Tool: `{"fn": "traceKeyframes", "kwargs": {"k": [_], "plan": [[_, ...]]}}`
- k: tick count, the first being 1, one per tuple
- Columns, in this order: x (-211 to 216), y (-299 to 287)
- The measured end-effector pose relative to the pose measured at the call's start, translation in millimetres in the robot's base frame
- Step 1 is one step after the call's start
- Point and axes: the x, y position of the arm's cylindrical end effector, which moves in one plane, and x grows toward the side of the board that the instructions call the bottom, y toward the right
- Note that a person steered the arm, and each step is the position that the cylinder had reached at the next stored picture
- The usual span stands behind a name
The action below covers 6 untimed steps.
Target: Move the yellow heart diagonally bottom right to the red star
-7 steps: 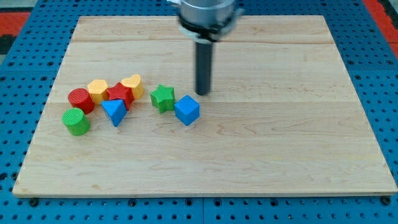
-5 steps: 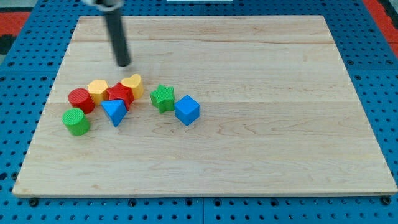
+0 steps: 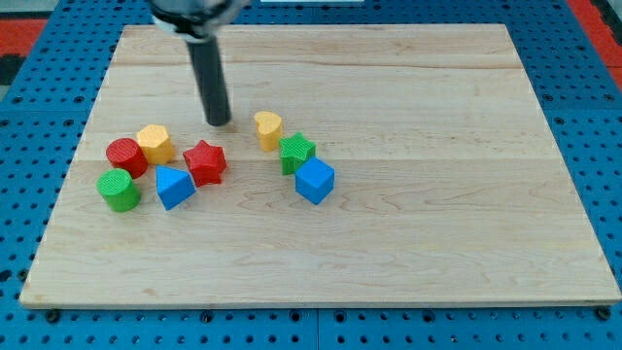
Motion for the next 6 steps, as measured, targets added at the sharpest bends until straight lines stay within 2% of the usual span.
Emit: {"fn": "traceKeyframes", "kwargs": {"k": [1,2,3,4,5,6], "plan": [[12,91],[90,103],[114,129],[94,149],[27,112],[75,55]]}}
